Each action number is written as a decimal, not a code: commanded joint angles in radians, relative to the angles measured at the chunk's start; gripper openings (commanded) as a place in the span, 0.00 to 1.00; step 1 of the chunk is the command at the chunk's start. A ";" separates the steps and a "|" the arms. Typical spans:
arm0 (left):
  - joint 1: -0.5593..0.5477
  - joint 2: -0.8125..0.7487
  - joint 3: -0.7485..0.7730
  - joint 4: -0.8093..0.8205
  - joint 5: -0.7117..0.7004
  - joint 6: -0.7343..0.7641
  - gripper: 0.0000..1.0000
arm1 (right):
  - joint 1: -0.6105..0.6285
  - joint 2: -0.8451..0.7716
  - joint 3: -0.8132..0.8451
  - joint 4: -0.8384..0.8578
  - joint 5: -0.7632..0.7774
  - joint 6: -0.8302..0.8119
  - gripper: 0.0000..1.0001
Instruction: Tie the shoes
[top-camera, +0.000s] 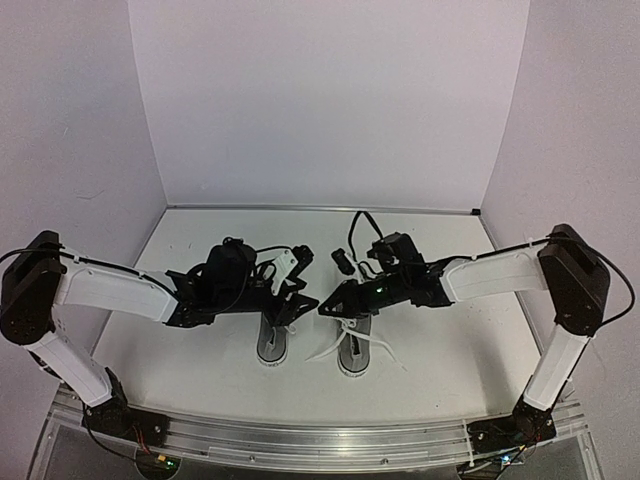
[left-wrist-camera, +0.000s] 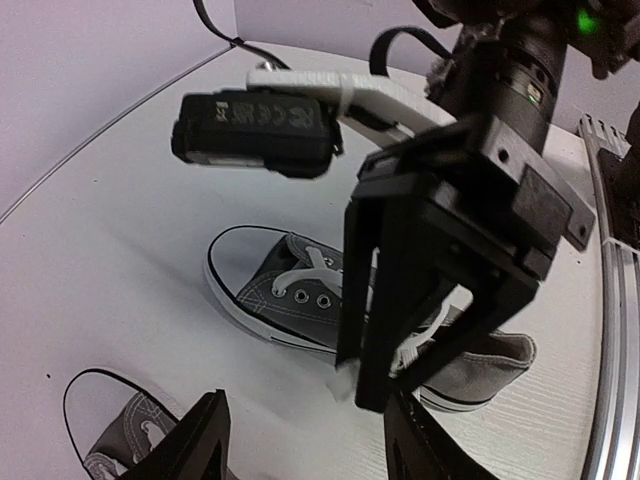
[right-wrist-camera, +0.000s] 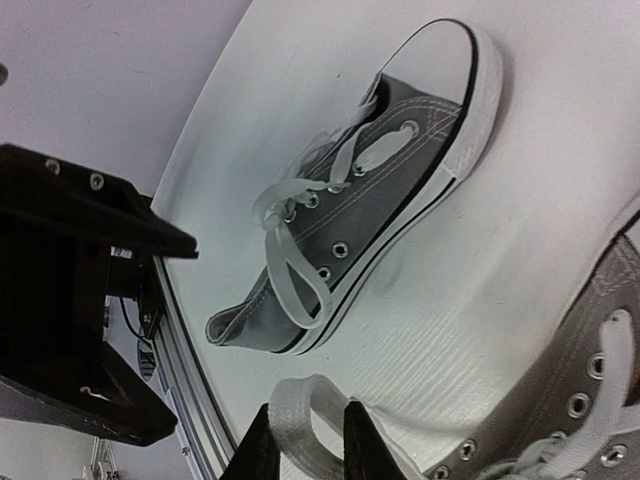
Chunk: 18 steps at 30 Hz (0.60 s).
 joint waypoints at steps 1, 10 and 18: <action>0.012 -0.047 -0.004 0.063 -0.016 -0.057 0.55 | 0.033 0.038 0.065 -0.035 0.000 -0.004 0.31; 0.031 -0.029 0.004 0.032 0.091 -0.069 0.56 | 0.035 -0.050 0.129 -0.168 0.053 -0.061 0.62; 0.044 0.038 0.090 -0.051 0.221 -0.031 0.55 | -0.005 -0.177 0.142 -0.276 0.084 -0.113 0.68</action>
